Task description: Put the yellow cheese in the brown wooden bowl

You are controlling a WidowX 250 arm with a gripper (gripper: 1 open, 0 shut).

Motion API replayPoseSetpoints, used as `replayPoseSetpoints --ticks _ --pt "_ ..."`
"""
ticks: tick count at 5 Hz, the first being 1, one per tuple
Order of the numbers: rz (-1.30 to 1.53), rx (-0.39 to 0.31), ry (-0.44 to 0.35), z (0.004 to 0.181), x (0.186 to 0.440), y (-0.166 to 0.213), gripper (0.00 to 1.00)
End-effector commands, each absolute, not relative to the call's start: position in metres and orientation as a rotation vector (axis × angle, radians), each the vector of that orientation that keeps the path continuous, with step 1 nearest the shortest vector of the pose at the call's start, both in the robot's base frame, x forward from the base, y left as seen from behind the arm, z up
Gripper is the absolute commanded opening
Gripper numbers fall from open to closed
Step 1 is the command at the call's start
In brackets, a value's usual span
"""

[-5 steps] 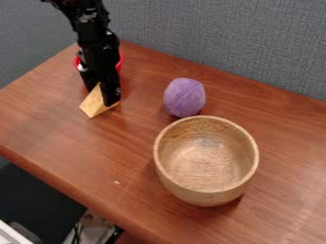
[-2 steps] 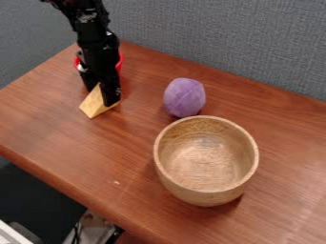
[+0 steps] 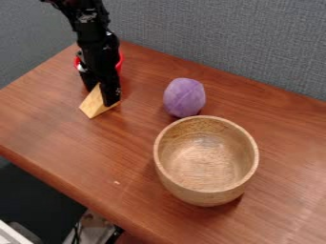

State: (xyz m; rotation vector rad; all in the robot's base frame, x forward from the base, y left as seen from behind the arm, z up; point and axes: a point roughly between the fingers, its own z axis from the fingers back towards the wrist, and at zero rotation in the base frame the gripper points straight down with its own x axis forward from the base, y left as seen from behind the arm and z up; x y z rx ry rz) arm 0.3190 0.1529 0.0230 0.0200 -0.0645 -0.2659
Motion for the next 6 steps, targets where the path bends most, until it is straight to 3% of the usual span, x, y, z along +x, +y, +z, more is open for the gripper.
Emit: replayPoseSetpoints --ticks 1,6 --pt "-0.251 0.054 -0.118 0.048 0.320 0.157 0.00" --pt "-0.206 0.031 -0.131 0.064 0.312 0.147 0.00"
